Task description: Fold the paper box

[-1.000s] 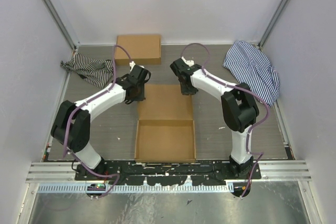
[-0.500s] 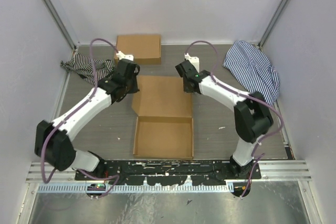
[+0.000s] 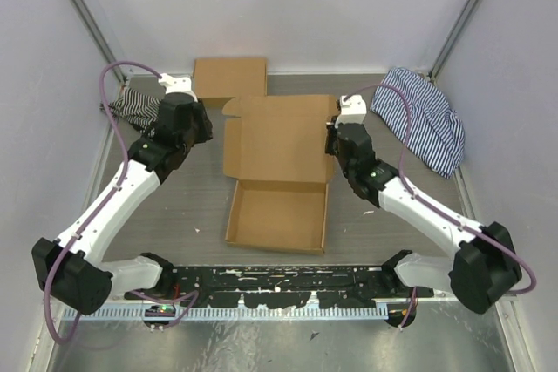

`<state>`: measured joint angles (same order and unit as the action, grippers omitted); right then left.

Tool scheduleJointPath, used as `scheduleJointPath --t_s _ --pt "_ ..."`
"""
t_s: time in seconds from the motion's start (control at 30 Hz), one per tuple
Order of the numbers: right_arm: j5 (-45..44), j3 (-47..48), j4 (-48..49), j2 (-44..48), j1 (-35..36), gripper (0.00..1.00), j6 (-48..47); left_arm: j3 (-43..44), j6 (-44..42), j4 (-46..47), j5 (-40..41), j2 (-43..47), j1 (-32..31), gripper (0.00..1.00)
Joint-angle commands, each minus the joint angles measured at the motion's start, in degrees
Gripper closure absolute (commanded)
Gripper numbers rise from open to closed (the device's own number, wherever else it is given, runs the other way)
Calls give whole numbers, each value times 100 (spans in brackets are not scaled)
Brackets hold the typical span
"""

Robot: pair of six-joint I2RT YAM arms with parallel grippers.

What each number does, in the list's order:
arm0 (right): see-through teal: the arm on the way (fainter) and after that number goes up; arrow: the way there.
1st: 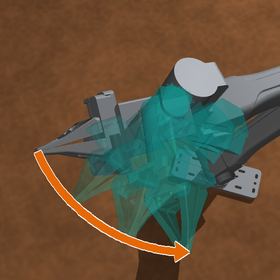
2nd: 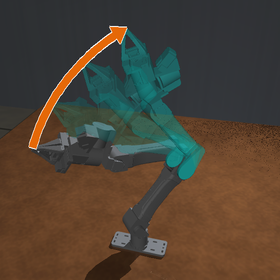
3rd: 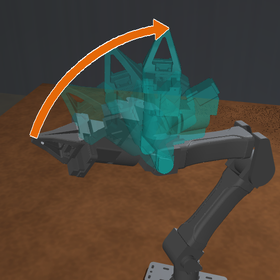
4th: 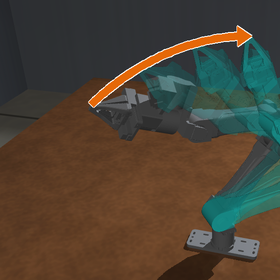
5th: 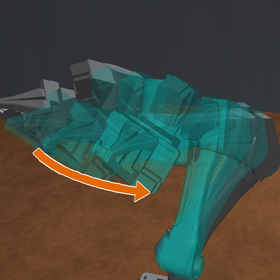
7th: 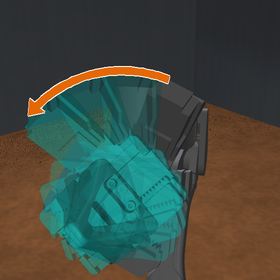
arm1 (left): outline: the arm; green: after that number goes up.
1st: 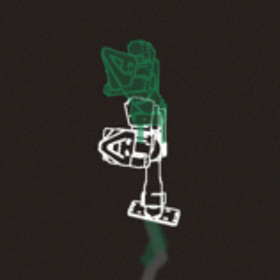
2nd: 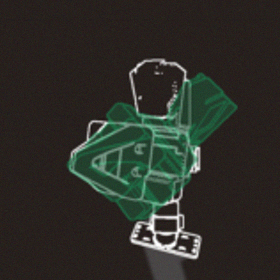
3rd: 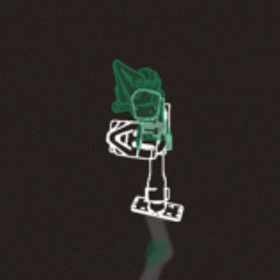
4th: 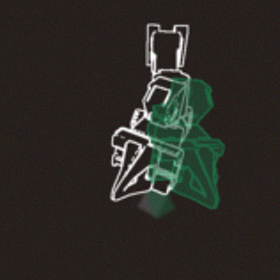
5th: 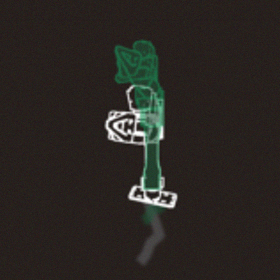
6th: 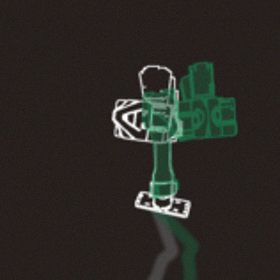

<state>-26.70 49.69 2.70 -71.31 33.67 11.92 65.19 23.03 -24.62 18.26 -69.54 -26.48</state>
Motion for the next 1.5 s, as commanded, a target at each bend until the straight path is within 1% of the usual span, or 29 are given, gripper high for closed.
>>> scheduleJointPath --t_s 0.0,0.07,0.13,0.23,0.27,0.37,0.43,0.6,0.77,0.9,1.03,1.17,1.23,1.37,1.47 --pt "699 -679 1420 904 8 99 -609 -54 -279 477 -443 -32 226 61" --pt "917 -1075 1818 1262 13 99 -781 -20 -368 615 -660 -129 353 58" --pt "1114 -1363 1981 1558 15 99 -926 -13 -374 780 -964 -205 484 55" --pt "1366 -1479 1893 1783 15 99 -1019 -37 -370 1120 -1540 -271 712 52" --pt "1636 -1488 1827 1833 10 99 -1026 -26 -369 1191 -1744 -273 775 51" --pt "1865 -1459 1664 1942 16 99 -998 59 -420 1281 -2323 -477 860 51" --pt "1927 -1463 1619 2025 16 99 -982 79 -494 1281 -2518 -513 870 52" --pt "1958 -1351 1398 2163 17 99 -940 -145 -471 1320 -2582 -376 874 56" --pt "1964 -1285 1295 2205 17 99 -951 -335 -450 1227 -2607 -180 879 57" --pt "2048 -1270 1251 2248 17 99 -941 -310 -520 1019 -2249 -275 874 57" --pt "2063 -1266 1142 2346 17 99 -955 -355 -563 1089 -1950 -274 879 54" --pt "2104 -1293 1032 2503 21 99 -946 -438 -570 1294 -1974 -255 881 53" --pt "2115 -1311 1004 2572 12 99 -940 -527 -597 1462 -2115 -209 880 53" --pt "2120 -1279 875 2634 14 99 -938 -912 -606 2067 -2574 25 880 53" --pt "2100 -1269 813 2649 11 99 -922 -1300 -536 2562 -2704 265 880 53"
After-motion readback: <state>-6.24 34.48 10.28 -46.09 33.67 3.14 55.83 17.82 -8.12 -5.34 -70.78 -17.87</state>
